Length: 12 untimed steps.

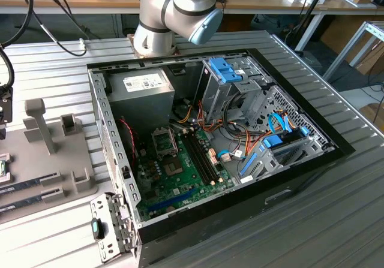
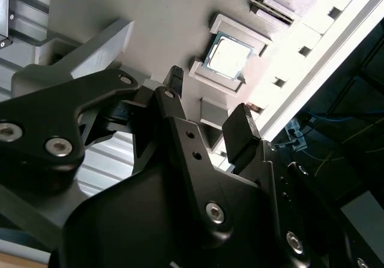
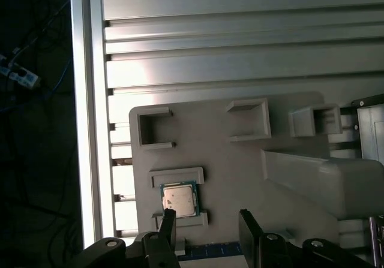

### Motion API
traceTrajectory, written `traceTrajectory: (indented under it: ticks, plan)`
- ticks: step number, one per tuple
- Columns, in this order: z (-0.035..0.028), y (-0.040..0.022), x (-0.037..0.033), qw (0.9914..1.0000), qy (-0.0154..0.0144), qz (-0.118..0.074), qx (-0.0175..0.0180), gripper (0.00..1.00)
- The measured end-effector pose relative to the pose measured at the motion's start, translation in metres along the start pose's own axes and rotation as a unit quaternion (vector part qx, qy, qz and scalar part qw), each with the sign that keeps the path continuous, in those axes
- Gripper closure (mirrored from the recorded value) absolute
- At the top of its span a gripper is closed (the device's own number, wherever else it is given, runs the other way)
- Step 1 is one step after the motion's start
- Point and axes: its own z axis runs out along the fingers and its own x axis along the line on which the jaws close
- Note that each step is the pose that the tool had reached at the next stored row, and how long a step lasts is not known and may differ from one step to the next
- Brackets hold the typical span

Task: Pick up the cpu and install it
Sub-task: 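Pick up the cpu and move it towards the insertion slot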

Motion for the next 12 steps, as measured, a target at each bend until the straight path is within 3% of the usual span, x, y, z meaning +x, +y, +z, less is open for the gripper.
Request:
traceTrajectory:
  ticks: [12]
  plan:
    - [0.0043,-0.0003,0.0008,1.00000,0.0000,0.000,0.0000,0.46]
